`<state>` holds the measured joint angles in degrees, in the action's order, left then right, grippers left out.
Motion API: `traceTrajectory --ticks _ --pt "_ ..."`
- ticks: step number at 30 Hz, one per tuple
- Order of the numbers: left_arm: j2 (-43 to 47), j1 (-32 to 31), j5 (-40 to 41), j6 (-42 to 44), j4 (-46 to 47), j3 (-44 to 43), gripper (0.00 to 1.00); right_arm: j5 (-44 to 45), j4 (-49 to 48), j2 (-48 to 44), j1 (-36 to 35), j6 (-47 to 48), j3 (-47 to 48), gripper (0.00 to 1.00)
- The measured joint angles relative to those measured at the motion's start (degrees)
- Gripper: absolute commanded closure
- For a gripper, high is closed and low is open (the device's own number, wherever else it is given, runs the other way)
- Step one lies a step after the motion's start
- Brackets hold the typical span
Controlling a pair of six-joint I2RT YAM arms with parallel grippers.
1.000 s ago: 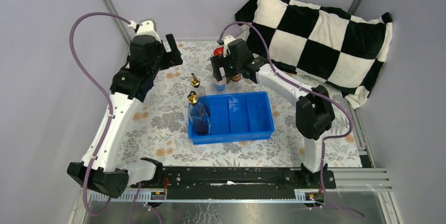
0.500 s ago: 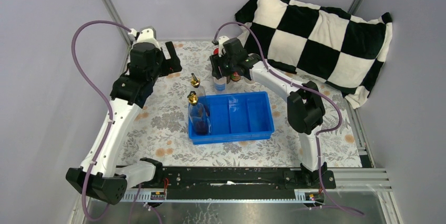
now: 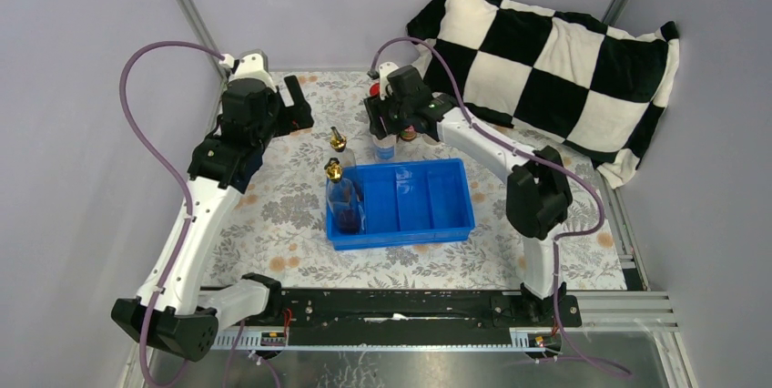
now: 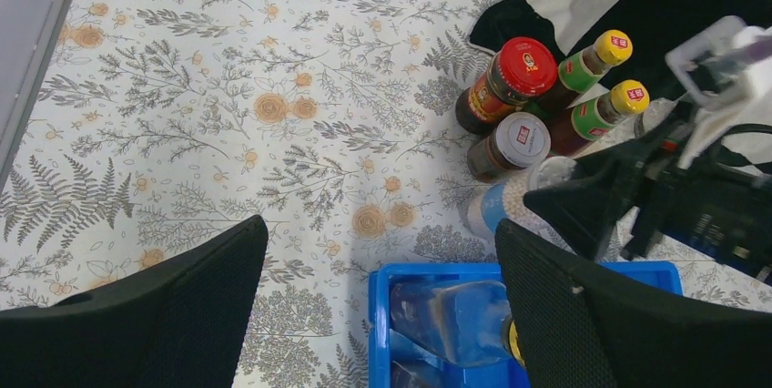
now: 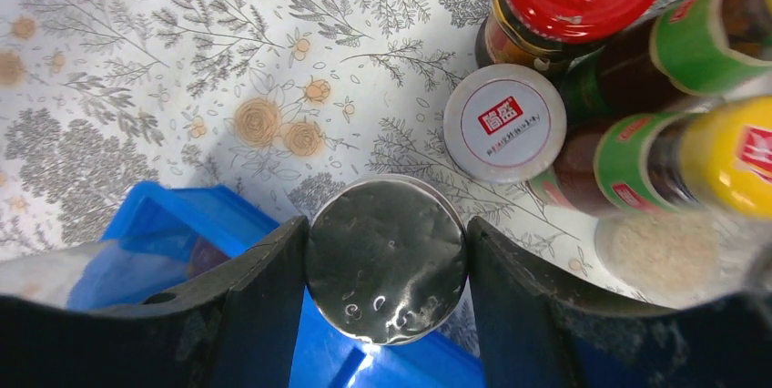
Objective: Organize the condiment bottles
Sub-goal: Pick up the bottle from the center of the board, then place the bottle in the storage box.
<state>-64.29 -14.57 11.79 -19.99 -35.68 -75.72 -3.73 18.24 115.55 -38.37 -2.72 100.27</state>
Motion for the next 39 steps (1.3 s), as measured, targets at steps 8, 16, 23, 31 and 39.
traceTrajectory --ticks 8,16,23,31,39 --pt "1.0 0.0 -0.3 -0.1 0.0 0.2 0.02 1.7 1.9 -12.2 -1.7 1.1 -1.1 0.48" --pt "1.6 0.0 -0.5 -0.3 0.0 0.4 0.02 1.7 3.3 -24.0 -5.2 1.3 -6.2 0.48" --pt "1.9 0.0 -0.9 -0.5 0.0 1.0 0.03 1.6 3.9 -29.2 -9.9 -0.2 -17.5 0.49" --pt "1.9 0.0 -1.3 -0.7 0.1 1.3 0.03 1.6 2.8 -29.6 -11.1 -1.2 -24.5 0.49" --pt "1.9 0.0 -1.4 -0.7 0.1 1.6 0.03 1.6 -7.1 -26.1 -11.1 -0.6 -25.9 0.50"
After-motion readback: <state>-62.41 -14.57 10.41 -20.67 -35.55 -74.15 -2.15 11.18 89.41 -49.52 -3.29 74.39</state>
